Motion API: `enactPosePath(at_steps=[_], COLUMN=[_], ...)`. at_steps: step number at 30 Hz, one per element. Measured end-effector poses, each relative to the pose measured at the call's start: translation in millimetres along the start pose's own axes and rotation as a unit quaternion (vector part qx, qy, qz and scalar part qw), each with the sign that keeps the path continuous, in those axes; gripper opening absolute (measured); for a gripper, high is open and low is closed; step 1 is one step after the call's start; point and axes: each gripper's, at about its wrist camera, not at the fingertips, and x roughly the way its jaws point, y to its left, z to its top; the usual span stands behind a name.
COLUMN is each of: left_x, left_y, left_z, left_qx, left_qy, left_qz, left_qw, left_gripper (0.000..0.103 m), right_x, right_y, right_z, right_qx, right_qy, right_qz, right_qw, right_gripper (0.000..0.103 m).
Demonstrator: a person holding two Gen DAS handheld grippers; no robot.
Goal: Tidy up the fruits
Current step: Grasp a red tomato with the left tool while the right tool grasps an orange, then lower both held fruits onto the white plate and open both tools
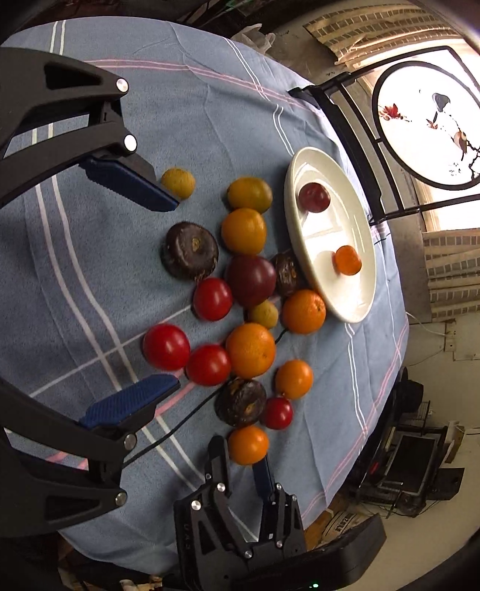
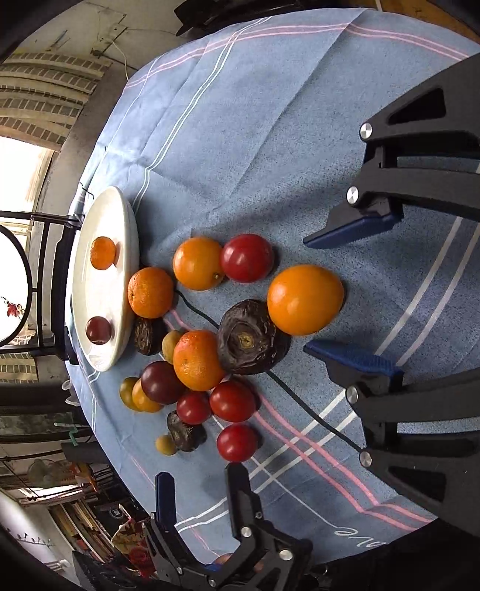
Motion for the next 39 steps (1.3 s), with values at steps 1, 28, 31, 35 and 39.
enactPosePath(at_steps=[1,28,31,35,39], left_x=[2.3,4.2,-0.2,-3.1,-10.4], left_y=[-3.3,-4.2,2.4,11.8,25.9], left_z=[-0.4,-4.8,-4.2,1.0,22.0], left_qx=[0.004,-0.003,-0.015,-0.031,-0.045], left_qy=[0.003,0.01,0.005,0.003,-0.018], left_qz=[-0.003,-0.04,-0.035,-0.025,-0.005], left_qw=[1.0,0.9992,0.9992,0.9992,0.9988], left_gripper=[0.087,0.029,0.029,0.029,0.029], right_x=[-0.9,-17.4,-19.4,-18.0,-26.6], right_y=[0.3,3.5,10.1,23.3,31.0], right_z=[-0.3,-2.8,-0.1,7.1,28.5], right_qx=[-0.001,0.012,0.01,0.004,-0.004], right_qy=[0.001,-0.017,-0.02,-0.023,-0.052], right_qz=[0.002,0.013,0.027,0.044,0.043], right_qw=[1.0,1.0,0.999,0.999,0.998], right_gripper=[0.035,0.035,0.035,0.035,0.035])
